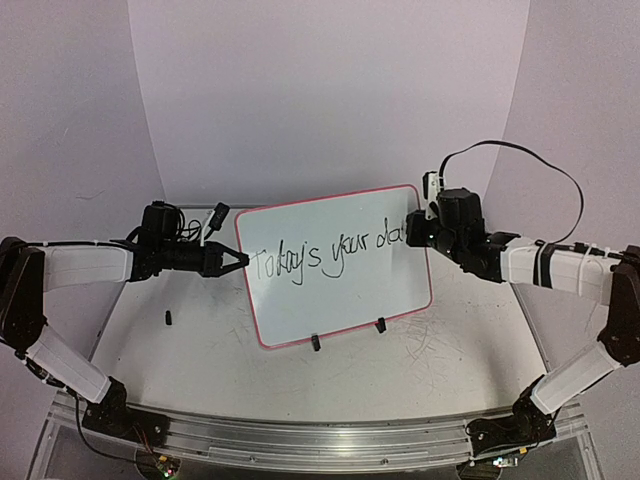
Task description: Write a sentence on the whiteboard
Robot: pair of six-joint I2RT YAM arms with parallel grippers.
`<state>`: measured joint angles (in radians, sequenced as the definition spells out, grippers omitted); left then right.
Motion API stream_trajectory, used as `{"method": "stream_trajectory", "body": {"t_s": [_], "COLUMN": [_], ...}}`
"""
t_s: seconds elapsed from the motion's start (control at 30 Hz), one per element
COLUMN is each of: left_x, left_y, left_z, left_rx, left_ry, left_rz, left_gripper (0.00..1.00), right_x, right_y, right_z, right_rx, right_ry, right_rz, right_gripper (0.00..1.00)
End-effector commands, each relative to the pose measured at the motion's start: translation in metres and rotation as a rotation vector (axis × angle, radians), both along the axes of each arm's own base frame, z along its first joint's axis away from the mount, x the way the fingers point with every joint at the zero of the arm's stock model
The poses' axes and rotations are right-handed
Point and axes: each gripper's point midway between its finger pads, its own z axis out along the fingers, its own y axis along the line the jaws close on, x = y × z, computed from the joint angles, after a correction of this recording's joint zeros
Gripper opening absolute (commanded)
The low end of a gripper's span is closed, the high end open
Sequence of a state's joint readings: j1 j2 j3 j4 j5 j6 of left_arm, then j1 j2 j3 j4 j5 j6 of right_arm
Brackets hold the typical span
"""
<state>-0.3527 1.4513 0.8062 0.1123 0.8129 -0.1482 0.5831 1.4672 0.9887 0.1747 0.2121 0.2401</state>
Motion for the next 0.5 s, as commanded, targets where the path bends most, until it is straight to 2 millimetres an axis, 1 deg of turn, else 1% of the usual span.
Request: {"method": "stream_trajectory", "body": {"t_s": [0.0, 0.13, 0.23, 0.3, 0.47], "left_x": [0.021, 0.022, 0.021, 0.021, 0.021], "left_y": [0.014, 0.013, 0.013, 0.014, 0.014], "left_z": [-0.016, -0.016, -0.017, -0.017, -0.016], "left_rx": [0.117, 0.117, 0.118, 0.117, 0.116], "left_ry": [-0.041, -0.041, -0.039, -0.040, -0.041], "left_rz": [0.106, 0.105, 0.106, 0.106, 0.107], "left_gripper": [0.00, 0.00, 0.00, 0.00, 0.00], "right_x": [-0.006, -0.014, -0.016, -0.014, -0.002], "right_y": [-0.004, -0.007, -0.011, -0.013, -0.019], "right_z": [-0.004, -0.012, -0.017, -0.013, 0.005], "right_rx": [0.033, 0.050, 0.043, 0.035, 0.008], "right_ry": [0.010, 0.035, 0.043, 0.031, -0.016], "right_rz": [-0.012, -0.006, -0.023, -0.036, -0.076], "right_gripper": [0.00, 0.00, 0.00, 0.00, 0.00]}}
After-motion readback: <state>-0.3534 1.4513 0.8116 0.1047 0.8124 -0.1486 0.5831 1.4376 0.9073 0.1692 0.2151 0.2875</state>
